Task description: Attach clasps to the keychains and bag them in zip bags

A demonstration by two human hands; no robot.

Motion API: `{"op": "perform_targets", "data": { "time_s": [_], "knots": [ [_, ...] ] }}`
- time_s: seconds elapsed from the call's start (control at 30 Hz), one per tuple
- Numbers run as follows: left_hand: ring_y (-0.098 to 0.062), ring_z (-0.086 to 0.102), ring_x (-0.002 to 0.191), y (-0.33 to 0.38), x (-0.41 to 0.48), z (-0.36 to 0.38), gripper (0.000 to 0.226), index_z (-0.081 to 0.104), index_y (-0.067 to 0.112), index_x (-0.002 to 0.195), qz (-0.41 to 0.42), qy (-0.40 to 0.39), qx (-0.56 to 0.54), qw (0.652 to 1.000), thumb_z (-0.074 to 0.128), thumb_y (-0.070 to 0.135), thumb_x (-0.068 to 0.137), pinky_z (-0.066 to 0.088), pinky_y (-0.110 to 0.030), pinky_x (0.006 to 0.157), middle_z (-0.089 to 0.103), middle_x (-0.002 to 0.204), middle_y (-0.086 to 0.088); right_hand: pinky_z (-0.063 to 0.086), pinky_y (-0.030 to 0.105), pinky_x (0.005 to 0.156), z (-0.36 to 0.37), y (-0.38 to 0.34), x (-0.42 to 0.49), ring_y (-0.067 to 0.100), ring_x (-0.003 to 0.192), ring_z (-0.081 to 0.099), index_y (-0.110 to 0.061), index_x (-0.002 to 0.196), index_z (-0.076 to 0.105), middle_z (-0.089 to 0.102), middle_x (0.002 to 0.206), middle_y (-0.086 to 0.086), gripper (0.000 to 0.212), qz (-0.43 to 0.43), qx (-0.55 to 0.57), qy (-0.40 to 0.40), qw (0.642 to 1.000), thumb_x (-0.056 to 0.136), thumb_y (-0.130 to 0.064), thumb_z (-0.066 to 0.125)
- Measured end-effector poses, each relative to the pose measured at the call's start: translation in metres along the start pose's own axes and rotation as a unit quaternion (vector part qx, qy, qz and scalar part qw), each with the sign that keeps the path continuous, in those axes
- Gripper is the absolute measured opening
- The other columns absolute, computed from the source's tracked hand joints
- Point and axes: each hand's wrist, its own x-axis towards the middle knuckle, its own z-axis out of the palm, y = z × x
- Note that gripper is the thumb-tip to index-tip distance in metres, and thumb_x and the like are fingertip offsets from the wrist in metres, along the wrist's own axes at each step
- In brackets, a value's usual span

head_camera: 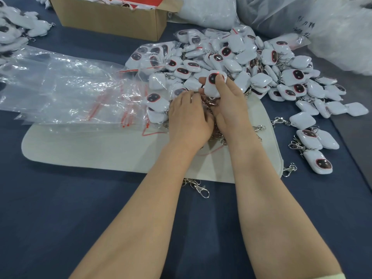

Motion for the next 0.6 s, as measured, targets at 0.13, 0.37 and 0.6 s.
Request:
{"op": "perform_targets", "data": {
  "time_s": [0.13, 0.37, 0.6],
  "knots": [
    [-0.024, 0.032, 0.133, 0.0001, 0.0003, 0.0002, 0.044, 0.044, 0.007, 0.131, -0.004, 0.003, 0.001, 1.000, 0.048, 0.026, 0.091, 0.020, -0.033, 0.112, 0.041, 0.141, -0.007, 0.053, 0.033, 0.084, 0.0019, 0.0022, 0.0010, 0.017, 0.081, 0.062, -0.004, 0.103, 0.058, 0.066, 0.100, 0.008, 0.015, 0.005, -0.002, -0.002, 1.000, 0.098, 0.000, 0.044],
    [-0.024, 0.034, 0.131, 0.0005, 0.0002, 0.0000, 0.041, 0.046, 0.007, 0.128, -0.008, 0.009, -0.014, 1.000, 0.048, 0.024, 0.091, 0.021, -0.033, 0.111, 0.044, 0.137, -0.007, 0.052, 0.030, 0.089, -0.0003, 0.0024, 0.0017, 0.018, 0.089, 0.062, -0.007, 0.104, 0.058, 0.066, 0.100, 0.006, 0.021, -0.008, -0.023, -0.018, 1.000, 0.096, 0.007, 0.045],
    [-0.024, 0.033, 0.133, 0.0014, -0.0001, -0.0015, 0.042, 0.046, 0.008, 0.129, -0.007, 0.006, -0.017, 1.000, 0.050, 0.024, 0.090, 0.020, -0.035, 0.113, 0.043, 0.138, -0.007, 0.053, 0.025, 0.075, 0.0010, 0.0007, 0.0014, 0.017, 0.082, 0.063, -0.005, 0.100, 0.058, 0.062, 0.091, 0.006, 0.013, 0.022, 0.020, -0.007, 1.000, 0.096, 0.003, 0.048]
  ]
}}
